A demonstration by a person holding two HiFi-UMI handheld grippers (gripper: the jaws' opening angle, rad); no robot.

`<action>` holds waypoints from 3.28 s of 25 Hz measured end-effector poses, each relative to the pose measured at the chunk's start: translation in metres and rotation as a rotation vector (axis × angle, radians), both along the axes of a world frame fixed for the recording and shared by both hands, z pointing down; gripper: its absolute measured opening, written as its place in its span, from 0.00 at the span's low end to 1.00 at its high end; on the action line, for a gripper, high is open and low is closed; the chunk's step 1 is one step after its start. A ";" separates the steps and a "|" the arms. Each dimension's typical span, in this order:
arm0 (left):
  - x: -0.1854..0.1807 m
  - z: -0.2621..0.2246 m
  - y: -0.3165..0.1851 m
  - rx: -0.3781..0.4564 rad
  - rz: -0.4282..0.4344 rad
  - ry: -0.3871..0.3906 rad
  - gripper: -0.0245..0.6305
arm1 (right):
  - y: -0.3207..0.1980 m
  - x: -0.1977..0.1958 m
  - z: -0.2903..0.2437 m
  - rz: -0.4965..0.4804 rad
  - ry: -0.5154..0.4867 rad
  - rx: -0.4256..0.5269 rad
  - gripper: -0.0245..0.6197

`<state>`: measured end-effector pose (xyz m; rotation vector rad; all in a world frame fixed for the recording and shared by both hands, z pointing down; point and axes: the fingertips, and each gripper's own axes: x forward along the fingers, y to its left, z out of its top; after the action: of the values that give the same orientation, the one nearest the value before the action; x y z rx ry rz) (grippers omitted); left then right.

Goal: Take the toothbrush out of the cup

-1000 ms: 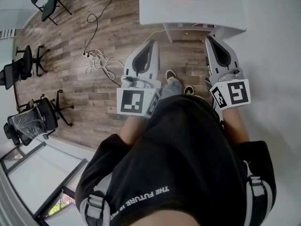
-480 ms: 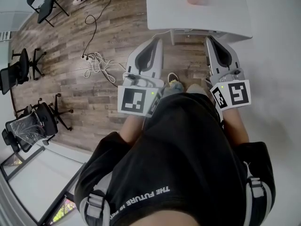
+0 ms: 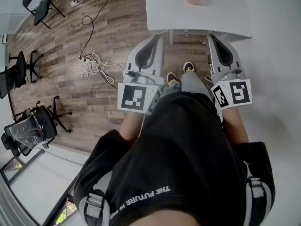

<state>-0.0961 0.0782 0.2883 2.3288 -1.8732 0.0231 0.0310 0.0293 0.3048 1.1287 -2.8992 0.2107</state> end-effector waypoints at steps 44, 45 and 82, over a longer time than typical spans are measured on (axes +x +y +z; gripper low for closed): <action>0.021 0.006 -0.179 -0.072 -0.108 -0.076 0.07 | -0.193 0.018 0.027 -0.088 -0.074 -0.070 0.06; 0.023 0.006 -0.180 -0.075 -0.111 -0.078 0.07 | -0.195 0.019 0.028 -0.094 -0.076 -0.072 0.06; 0.003 0.008 -0.251 -0.065 0.032 -0.036 0.07 | -0.261 0.010 0.035 -0.053 0.046 -0.106 0.06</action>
<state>-0.0934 -0.1730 0.2961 2.3293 -1.8232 0.1286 0.0407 -0.2319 0.3400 1.0248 -2.8363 0.3281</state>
